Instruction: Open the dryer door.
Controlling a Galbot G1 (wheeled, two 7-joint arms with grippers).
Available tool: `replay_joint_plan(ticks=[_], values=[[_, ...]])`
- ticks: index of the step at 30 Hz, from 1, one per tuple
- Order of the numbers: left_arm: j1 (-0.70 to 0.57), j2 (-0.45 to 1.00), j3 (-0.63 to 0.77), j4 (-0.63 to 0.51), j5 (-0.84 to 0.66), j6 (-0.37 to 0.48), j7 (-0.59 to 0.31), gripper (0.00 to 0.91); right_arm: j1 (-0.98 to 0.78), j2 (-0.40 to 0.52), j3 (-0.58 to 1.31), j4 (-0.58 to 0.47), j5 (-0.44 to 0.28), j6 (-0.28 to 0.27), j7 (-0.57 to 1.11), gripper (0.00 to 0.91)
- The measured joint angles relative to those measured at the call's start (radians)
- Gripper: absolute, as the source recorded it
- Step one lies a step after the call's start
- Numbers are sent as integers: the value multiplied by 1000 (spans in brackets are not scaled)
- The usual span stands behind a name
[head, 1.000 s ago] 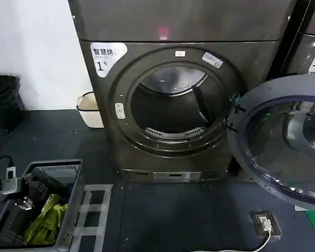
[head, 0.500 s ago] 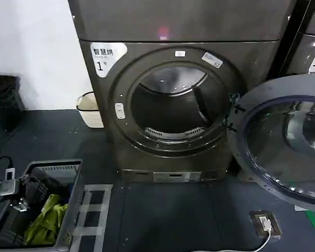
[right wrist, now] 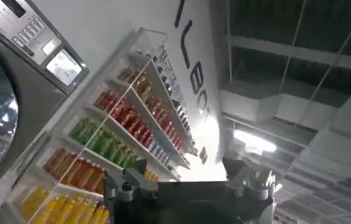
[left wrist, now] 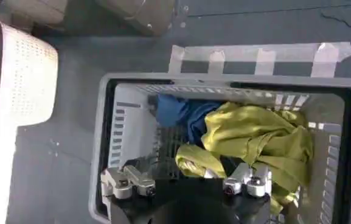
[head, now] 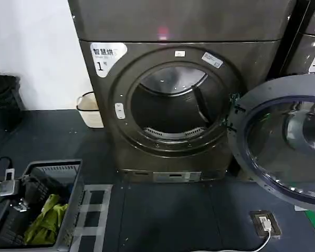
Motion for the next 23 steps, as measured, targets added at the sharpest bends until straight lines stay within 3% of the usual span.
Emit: replay_joint_plan(ticks=[23], values=[[-3,4,0,3,49,-30,21,907,-5,2,20,-2,1,-2,-9,907]])
